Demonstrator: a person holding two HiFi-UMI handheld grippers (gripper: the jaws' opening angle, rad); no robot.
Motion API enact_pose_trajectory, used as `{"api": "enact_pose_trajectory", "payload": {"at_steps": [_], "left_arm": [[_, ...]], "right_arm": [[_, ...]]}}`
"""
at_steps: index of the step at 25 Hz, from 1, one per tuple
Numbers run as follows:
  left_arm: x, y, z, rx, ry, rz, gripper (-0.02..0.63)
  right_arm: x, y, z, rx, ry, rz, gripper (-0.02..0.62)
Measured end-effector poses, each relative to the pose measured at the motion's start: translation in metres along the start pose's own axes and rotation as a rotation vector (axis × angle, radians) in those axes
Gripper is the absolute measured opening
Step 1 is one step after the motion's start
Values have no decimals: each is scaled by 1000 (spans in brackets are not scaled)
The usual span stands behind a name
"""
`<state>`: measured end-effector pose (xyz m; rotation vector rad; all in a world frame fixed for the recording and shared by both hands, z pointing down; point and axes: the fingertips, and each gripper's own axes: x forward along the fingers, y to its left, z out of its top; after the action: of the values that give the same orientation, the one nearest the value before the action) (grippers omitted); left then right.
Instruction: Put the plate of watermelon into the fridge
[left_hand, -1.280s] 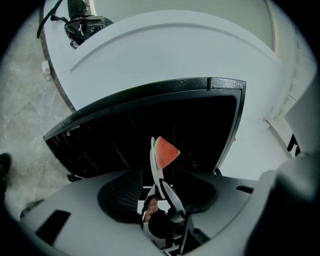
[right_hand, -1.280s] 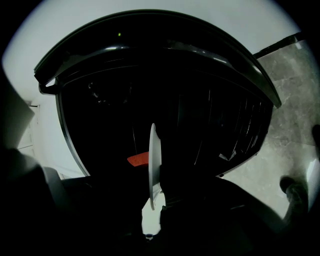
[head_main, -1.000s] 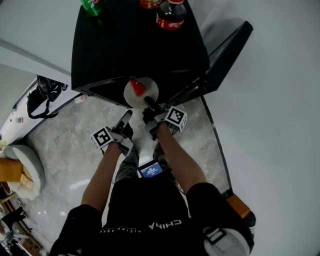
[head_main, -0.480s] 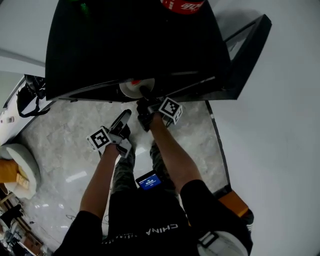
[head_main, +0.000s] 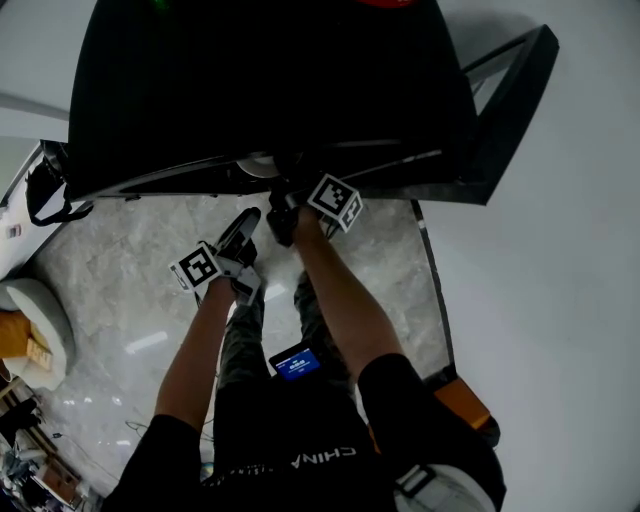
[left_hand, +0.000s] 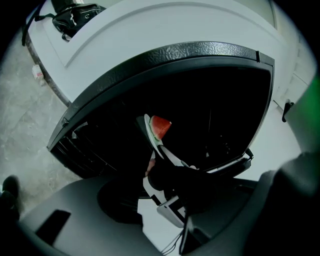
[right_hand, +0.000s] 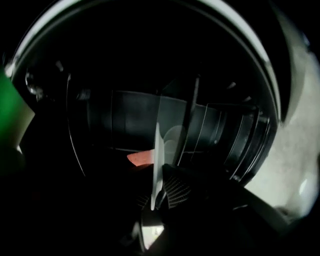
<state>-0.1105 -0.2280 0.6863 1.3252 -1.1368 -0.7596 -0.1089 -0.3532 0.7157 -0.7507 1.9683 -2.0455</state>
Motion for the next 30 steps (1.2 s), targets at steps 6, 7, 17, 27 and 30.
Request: {"api": "enact_pose_trajectory", "payload": {"at_steps": [6,7,17,27,30], "left_arm": [[27,11,12,280,36,103,169],[34,10,13,326,48,102,169],[78,16,23,597,92,236,155],[84,12,27,686,135,247,155],[82,21,35,678,171,310,155]], "right_arm": [[1,14,-4,-154,89,-6,160],[1,17,-5,-175,105,-4,177],[-6,11,-22,-490,317,-84,241],[-22,15,-13,-579,364,-122,245],[-32,10,-4,-672,325,-192,245]]}}
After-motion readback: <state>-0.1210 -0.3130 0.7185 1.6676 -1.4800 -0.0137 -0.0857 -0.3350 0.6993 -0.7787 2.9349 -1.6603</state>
